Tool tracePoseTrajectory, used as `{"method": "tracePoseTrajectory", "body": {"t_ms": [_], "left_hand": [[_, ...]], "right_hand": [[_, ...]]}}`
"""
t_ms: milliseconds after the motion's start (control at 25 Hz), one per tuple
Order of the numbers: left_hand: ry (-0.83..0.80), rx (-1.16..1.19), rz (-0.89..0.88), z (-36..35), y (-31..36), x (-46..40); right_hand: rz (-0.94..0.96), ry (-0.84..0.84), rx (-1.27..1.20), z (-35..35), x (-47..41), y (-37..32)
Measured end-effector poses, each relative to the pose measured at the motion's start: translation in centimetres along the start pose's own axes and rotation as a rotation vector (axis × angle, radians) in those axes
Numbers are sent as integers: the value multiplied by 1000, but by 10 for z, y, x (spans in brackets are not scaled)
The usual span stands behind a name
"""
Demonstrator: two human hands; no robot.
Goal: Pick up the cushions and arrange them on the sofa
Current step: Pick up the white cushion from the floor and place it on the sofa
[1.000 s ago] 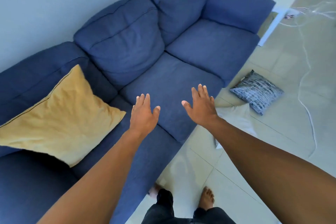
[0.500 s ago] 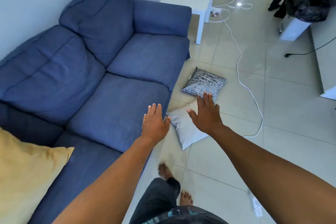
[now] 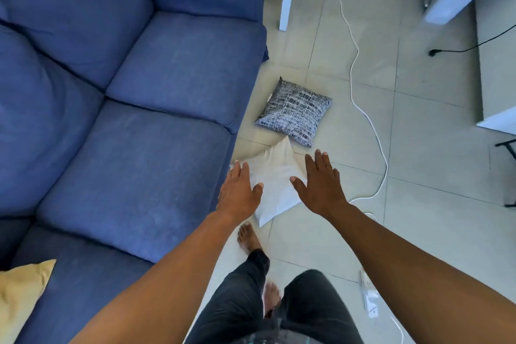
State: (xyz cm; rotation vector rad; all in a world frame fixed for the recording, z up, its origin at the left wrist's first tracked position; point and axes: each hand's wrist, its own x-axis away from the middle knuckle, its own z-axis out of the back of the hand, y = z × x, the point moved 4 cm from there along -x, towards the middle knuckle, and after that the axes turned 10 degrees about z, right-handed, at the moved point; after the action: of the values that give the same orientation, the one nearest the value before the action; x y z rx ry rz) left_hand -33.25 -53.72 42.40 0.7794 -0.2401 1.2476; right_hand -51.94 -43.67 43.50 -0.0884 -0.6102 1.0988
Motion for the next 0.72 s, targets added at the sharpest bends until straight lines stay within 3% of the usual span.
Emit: {"method": "tracePoseTrajectory", "body": {"t_ms": [280,720], "left_hand": [[-122,5,137,-49,-2,-97],[-119,92,402,-234,-80,-279]], "right_hand": [[8,-58,-32,-25,-102,52],[67,-244,2,-227,-277,165]]}}
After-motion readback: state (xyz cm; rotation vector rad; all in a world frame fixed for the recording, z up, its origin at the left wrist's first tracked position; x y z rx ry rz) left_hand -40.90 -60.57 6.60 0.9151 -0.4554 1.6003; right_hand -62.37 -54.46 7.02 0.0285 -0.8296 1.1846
